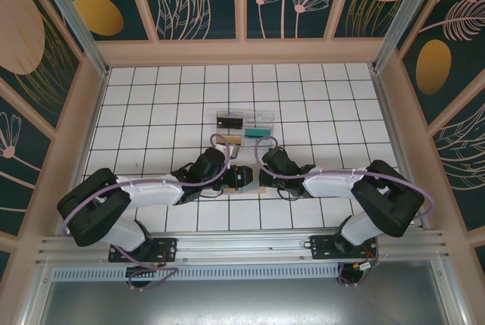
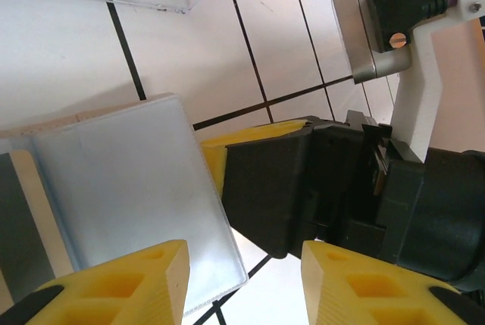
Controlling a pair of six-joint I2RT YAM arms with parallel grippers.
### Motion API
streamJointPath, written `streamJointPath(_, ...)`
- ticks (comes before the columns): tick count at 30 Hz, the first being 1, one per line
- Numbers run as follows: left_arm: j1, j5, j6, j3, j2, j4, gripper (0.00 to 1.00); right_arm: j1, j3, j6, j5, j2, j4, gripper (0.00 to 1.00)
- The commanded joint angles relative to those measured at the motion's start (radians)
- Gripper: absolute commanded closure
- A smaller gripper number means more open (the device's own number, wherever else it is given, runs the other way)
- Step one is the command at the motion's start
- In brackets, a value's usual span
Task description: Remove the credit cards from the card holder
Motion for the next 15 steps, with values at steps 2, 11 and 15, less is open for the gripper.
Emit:
streamJointPath(2,0.000,-0.105,0.032,-0.004,-0.075,-0.106,0.58,-0.004,-0.002,0.010,0.013,-0.038,-0.029,0.87)
streamJointPath(11,0.056,-0.279,0.097,-0.012,-0.148,-0.307,0.74,-0.008,0.027,-0.021,0.017,-0.160,-0.077,0.70)
streamJointPath(15,0.080,-0.254,0.110,-0.023,-0.108,-0.279,0.78,0.013,0.063,-0.021,-0.028,-0.149,-0.055,0.72)
